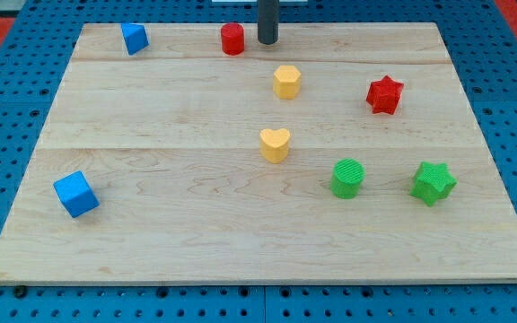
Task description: Push red star to the top right of the board
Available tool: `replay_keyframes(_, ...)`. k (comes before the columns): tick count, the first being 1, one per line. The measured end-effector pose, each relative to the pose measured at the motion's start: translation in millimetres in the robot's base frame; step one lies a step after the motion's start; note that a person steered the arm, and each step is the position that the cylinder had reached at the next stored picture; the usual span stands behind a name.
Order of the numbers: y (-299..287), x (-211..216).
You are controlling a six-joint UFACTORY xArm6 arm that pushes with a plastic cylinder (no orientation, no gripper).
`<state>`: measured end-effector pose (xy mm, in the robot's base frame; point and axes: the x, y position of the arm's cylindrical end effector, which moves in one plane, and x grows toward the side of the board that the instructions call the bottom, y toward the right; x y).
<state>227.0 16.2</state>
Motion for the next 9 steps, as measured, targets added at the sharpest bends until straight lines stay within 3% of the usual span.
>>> replay_keyframes(1,91,24)
replay_keyframes(2,198,18)
replay_keyframes(3,227,79)
replay_keyframes(4,226,172)
replay_keyframes(5,184,180)
replay_keyframes(7,160,117)
replay_keyframes(8,160,157)
replay_keyframes(9,121,138)
